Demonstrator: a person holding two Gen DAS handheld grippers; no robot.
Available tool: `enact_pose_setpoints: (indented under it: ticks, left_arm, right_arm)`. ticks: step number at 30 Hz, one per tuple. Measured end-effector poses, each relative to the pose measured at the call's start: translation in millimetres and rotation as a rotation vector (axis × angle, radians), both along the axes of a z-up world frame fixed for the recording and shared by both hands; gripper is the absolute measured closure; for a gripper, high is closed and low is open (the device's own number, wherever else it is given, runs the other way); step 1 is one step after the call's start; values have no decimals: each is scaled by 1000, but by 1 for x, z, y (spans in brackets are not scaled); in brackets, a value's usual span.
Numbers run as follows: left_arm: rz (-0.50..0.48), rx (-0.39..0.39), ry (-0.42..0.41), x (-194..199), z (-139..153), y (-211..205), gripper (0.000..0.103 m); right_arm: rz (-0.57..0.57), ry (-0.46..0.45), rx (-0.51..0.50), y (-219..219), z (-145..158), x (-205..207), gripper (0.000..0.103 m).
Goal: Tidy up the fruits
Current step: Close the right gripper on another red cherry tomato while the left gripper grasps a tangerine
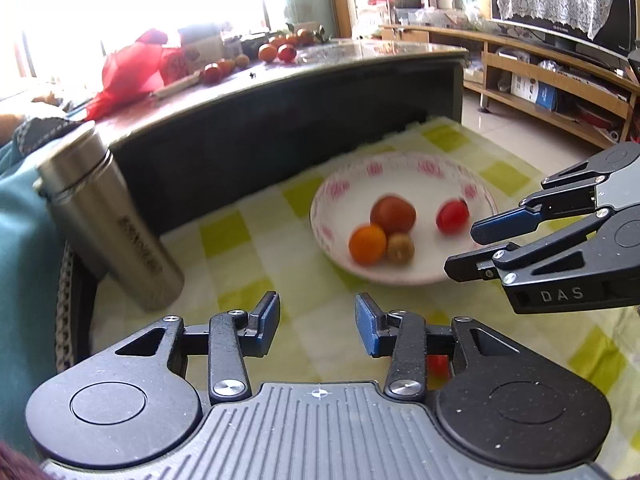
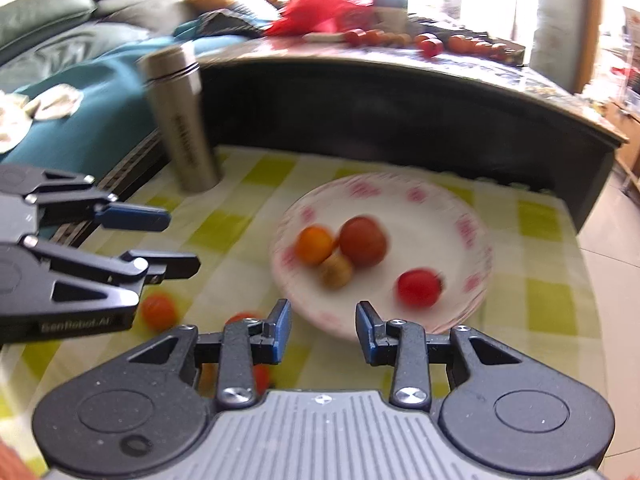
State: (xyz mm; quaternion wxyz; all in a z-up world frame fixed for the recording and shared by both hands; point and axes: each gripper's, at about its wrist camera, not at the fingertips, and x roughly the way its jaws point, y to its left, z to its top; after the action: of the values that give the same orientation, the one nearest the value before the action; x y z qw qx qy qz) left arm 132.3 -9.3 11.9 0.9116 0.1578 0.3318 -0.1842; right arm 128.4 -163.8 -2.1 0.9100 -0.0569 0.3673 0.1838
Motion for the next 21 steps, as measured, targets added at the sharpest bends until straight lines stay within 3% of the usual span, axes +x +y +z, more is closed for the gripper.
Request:
enact_pose_setpoints:
  ticks: [10, 21]
  left_arm:
    - [2, 26, 59, -30, -11, 22, 51]
    - [-1, 45, 89, -26, -33, 24, 51]
  right_arm:
    - [97, 53, -44, 18, -17, -24, 62]
    - [157, 82, -74, 27, -31, -22, 61]
